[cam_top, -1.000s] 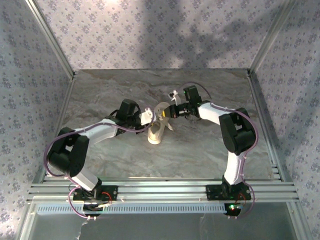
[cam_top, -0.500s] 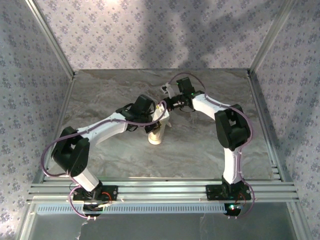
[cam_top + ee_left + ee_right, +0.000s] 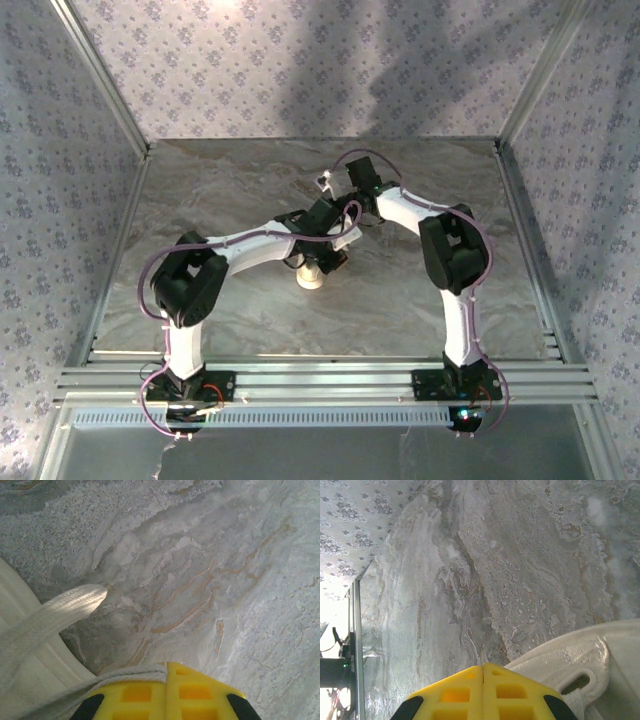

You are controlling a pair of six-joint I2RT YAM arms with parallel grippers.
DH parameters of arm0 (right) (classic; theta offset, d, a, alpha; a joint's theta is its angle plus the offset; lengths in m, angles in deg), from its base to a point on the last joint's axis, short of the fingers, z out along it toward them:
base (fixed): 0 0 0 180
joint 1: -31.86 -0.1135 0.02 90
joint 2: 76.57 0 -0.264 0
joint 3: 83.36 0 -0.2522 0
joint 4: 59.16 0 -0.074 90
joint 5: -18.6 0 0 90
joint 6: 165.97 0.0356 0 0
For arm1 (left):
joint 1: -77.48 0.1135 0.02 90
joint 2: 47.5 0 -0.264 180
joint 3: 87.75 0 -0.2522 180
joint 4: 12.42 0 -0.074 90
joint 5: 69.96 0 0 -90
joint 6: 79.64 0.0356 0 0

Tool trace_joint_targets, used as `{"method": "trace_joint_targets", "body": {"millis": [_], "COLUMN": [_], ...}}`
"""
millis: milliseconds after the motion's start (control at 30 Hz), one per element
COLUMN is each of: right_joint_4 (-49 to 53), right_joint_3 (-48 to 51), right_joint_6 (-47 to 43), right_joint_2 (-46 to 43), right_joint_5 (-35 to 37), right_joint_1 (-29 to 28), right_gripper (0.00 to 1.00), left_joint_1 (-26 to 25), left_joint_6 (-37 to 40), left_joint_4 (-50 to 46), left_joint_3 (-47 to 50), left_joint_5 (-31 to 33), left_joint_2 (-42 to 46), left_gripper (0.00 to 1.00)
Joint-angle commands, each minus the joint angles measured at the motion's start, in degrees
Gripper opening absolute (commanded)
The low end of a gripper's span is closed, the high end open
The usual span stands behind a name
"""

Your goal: Tie the shoes

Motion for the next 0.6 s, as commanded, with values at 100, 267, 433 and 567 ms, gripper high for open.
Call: {"method": "trace_joint_targets", "body": {"millis": [100,267,433,567], "right_joint_4": [-0.54,0.18,2.70,5.69], "right_joint_3": [-5.10,-6.16,-6.29,-6.53], "right_joint_6": [0.07,0.64,1.65,3.12], "right_joint_2": [3.10,3.49,0.44,-2.72], "right_joint_5": [-3.05,-2.47,0.26,2.02], "right_joint_1": [-0.32,-0.38,0.84,2.46], "right_gripper": [0.00,0.00,0.36,0.48], "left_joint_1": [-0.41,-0.38,0.36,0.97], "left_joint_6": [-2.83,-3.96,-3.44,-3.51], "left_joint_4": [2.62,5.34,3.62,0.34], "left_joint_3": [-1.12,0.43,0.57,-0.05], "left_joint_5": [0.28,2.06,2.76,1.54], "left_joint_2": [-0.89,0.60,5.48,9.53], "left_gripper": [0.00,0.25,0.44,0.48]}}
